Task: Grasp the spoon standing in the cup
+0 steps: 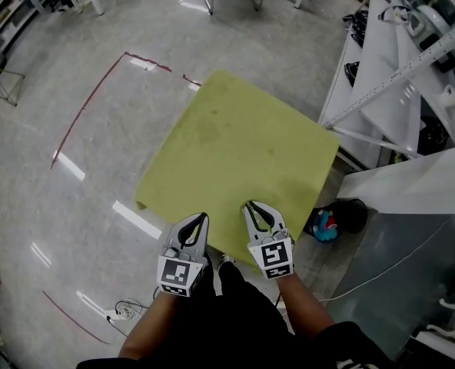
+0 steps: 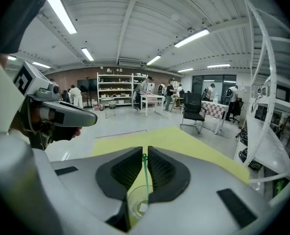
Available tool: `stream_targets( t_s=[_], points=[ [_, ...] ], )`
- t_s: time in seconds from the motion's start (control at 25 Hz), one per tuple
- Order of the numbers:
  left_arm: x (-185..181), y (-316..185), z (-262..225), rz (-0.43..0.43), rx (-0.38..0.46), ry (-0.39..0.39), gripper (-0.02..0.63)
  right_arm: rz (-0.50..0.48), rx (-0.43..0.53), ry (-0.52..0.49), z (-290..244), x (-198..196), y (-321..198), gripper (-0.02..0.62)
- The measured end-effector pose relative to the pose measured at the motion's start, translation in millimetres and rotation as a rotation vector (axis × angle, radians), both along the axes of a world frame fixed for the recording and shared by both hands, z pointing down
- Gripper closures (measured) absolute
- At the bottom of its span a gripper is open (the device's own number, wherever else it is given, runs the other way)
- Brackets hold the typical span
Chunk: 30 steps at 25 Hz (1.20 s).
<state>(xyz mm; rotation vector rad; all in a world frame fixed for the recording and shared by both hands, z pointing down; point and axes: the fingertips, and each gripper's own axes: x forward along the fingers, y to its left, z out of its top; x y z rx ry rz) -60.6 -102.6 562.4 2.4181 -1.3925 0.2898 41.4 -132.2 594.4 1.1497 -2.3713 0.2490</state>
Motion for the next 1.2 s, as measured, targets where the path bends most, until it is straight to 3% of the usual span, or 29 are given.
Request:
stream_targets(
  t_s=[0.4,0.6,0.92,1.2],
  points=[
    [6,-19,-79,0.027,0.167,-0.019,0.6,0.009,0.185,-0.152,-111,-3,7,0.561],
    [10,-33,-121,0.039,0.266,0.01,0.6,0.021,0.274,-0.231,-161,-3,2,0.561],
    [24,-46,-166,0.094,0.384,0.029,0.6,0.088,0.342,-0.358,-210,10,-12,0.561],
    [25,-41,-181,0.119,0.407,0.047,0.6,0.117,0.358,-0.353,-221,11,-14,0.563]
  ],
)
